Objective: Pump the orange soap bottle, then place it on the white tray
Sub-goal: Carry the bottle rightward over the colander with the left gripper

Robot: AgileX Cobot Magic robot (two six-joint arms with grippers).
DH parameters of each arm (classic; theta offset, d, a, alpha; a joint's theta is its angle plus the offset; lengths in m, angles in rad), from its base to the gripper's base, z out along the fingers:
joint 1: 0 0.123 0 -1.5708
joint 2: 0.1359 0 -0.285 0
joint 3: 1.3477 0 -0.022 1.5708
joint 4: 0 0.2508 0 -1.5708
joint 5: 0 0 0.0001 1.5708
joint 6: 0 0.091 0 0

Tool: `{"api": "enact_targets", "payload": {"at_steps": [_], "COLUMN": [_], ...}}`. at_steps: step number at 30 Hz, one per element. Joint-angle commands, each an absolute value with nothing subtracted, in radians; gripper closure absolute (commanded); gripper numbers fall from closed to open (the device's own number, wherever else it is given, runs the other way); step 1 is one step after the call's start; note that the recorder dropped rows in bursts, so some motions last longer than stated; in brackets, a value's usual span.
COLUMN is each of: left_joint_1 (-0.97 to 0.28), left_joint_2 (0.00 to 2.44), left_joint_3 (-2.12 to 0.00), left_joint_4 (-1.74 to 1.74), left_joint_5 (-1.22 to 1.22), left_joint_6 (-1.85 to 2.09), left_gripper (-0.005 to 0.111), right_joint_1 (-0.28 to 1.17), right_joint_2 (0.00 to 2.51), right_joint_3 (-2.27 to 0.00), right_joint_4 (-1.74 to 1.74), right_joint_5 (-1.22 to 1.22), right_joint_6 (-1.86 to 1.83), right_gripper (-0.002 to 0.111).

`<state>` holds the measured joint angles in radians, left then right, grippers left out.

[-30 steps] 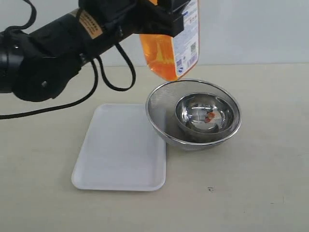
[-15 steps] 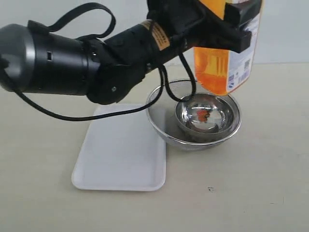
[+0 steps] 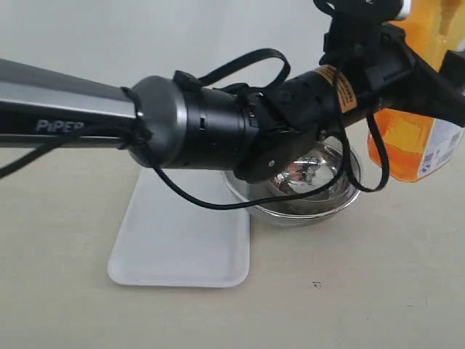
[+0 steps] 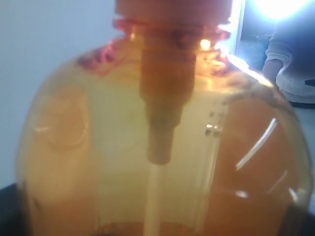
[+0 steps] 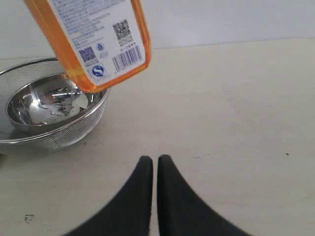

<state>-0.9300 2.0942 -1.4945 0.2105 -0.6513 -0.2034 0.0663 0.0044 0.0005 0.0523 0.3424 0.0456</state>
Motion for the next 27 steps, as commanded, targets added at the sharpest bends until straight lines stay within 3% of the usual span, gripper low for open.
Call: {"api": "enact_targets", "payload": {"at_steps": [1,27], "left_joint_1": [-0.957,-0.963], "left_joint_2": [2.123,2.257], "left_joint_3": [-1.578,-1.609], "left_joint_4": [0.199,0.055], "left_joint_5": [-0.711,-0.752], "left_joint_6": [-0.214,-0.140], "left_gripper": [0.102,0.102], "right_joint_1": [0.060,0.060], "right_joint_2": [0.000,0.000], "right_joint_3": [0.000,0.000], "right_joint_4": [0.052,0.052], "right_joint_5": [0.331,0.331], "right_joint_6": [0.046,0.046], "right_gripper": [0.108,0.108]}}
